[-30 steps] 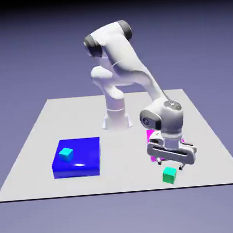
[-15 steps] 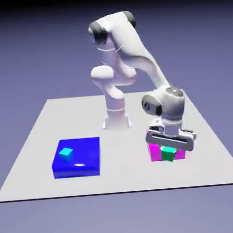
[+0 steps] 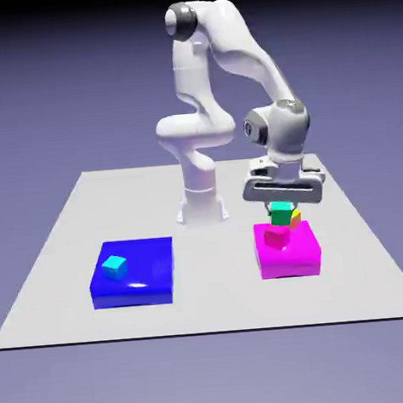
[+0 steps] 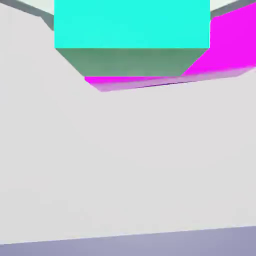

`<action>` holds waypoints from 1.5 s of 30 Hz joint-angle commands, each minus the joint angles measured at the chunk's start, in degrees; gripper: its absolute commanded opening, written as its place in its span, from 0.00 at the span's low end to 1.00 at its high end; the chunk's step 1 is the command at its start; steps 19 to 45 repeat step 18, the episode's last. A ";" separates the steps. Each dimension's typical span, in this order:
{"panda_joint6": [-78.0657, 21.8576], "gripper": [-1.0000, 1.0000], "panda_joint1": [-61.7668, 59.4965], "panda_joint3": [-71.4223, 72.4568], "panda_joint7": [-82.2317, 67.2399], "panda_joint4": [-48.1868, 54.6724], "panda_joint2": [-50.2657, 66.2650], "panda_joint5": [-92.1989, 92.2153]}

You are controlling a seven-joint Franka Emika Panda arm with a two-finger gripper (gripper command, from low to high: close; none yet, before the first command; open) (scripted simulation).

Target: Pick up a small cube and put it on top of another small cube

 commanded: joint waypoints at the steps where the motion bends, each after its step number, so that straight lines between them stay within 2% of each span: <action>1: -0.53 0.00 0.96 -0.49 -2.06 -1.11 -2.08 1.73; 4: -1.45 0.00 2.73 -1.39 -6.03 -3.16 -5.90 5.21; 10: 12.83 0.00 1.36 0.88 -3.26 -6.51 5.36 2.13; 11: 12.83 1.00 1.36 0.88 -3.26 -6.51 5.37 2.13; 12: 12.83 1.00 1.36 0.88 -3.26 -6.51 5.37 2.13; 18: -1.45 1.00 2.73 -1.39 -6.03 -3.16 -5.90 5.21; 45: -1.45 1.00 2.73 -1.39 -6.03 -3.16 -5.90 5.21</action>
